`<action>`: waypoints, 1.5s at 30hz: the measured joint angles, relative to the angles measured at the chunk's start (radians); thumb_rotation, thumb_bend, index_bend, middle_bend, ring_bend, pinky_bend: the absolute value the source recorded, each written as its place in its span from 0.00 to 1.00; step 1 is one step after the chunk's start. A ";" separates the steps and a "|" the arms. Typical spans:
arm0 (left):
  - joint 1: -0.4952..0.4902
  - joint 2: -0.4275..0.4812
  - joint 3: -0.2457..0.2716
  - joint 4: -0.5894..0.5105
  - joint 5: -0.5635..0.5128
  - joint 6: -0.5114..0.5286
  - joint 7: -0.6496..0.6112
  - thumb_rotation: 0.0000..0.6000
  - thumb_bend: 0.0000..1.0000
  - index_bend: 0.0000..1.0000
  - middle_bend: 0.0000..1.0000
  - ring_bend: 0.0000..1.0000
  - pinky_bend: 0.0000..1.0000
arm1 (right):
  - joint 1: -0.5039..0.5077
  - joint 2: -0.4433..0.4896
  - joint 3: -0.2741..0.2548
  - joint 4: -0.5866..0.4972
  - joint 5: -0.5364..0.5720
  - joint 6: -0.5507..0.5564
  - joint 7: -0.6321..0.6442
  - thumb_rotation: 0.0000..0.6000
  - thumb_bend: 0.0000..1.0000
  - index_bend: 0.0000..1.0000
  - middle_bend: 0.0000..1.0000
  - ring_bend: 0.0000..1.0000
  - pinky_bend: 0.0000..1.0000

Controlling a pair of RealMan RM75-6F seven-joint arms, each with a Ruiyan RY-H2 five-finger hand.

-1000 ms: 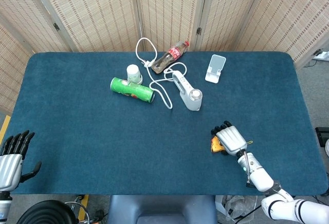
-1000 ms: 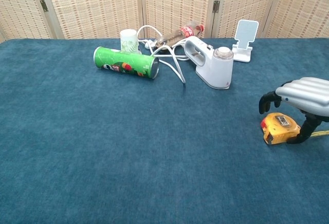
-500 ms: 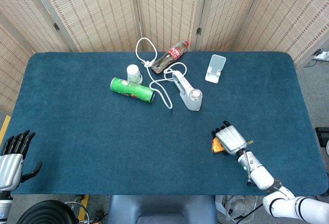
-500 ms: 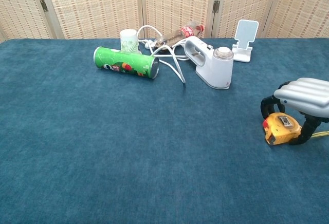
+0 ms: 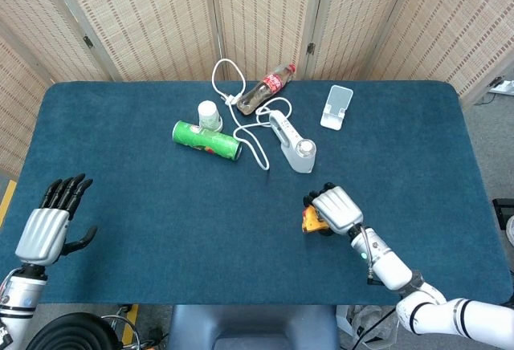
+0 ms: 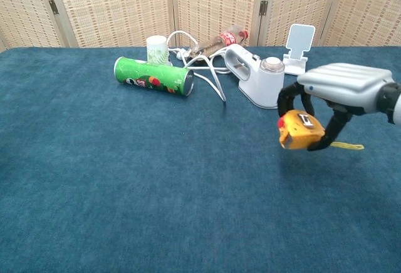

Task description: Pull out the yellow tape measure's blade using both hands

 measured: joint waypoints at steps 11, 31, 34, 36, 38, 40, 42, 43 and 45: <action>-0.118 -0.048 -0.082 -0.101 -0.163 -0.153 -0.057 1.00 0.39 0.00 0.00 0.00 0.00 | 0.136 -0.066 0.123 -0.153 0.261 0.022 -0.183 1.00 0.16 0.65 0.57 0.52 0.28; -0.248 -0.180 -0.153 -0.206 -0.458 -0.201 0.007 1.00 0.39 0.00 0.00 0.00 0.00 | 0.399 -0.334 0.255 -0.015 0.589 0.065 -0.254 1.00 0.16 0.65 0.57 0.53 0.28; -0.261 -0.195 -0.155 -0.209 -0.480 -0.201 0.020 1.00 0.39 0.00 0.00 0.00 0.00 | 0.425 -0.354 0.270 0.002 0.628 0.075 -0.259 1.00 0.16 0.65 0.57 0.53 0.28; -0.269 -0.206 -0.156 -0.208 -0.498 -0.203 0.025 1.00 0.39 0.00 0.00 0.00 0.00 | 0.443 -0.366 0.281 0.010 0.657 0.083 -0.263 1.00 0.16 0.65 0.57 0.53 0.28; -0.276 -0.216 -0.156 -0.205 -0.514 -0.204 0.028 1.00 0.39 0.00 0.00 0.00 0.00 | 0.458 -0.376 0.290 0.016 0.682 0.092 -0.266 1.00 0.16 0.65 0.57 0.53 0.28; -0.283 -0.228 -0.156 -0.200 -0.532 -0.205 0.032 1.00 0.38 0.00 0.00 0.00 0.00 | 0.477 -0.388 0.298 0.023 0.708 0.104 -0.273 1.00 0.16 0.65 0.57 0.53 0.28; -0.289 -0.239 -0.155 -0.194 -0.545 -0.202 0.038 1.00 0.39 0.00 0.00 0.00 0.00 | 0.494 -0.397 0.303 0.032 0.730 0.116 -0.281 1.00 0.16 0.65 0.57 0.53 0.28; -0.291 -0.243 -0.155 -0.193 -0.549 -0.200 0.042 1.00 0.39 0.00 0.00 0.00 0.00 | 0.498 -0.400 0.305 0.035 0.739 0.118 -0.283 1.00 0.16 0.65 0.57 0.53 0.28; -0.295 -0.250 -0.153 -0.190 -0.558 -0.197 0.048 1.00 0.39 0.00 0.00 0.00 0.00 | 0.510 -0.406 0.310 0.043 0.759 0.125 -0.288 1.00 0.16 0.65 0.57 0.53 0.28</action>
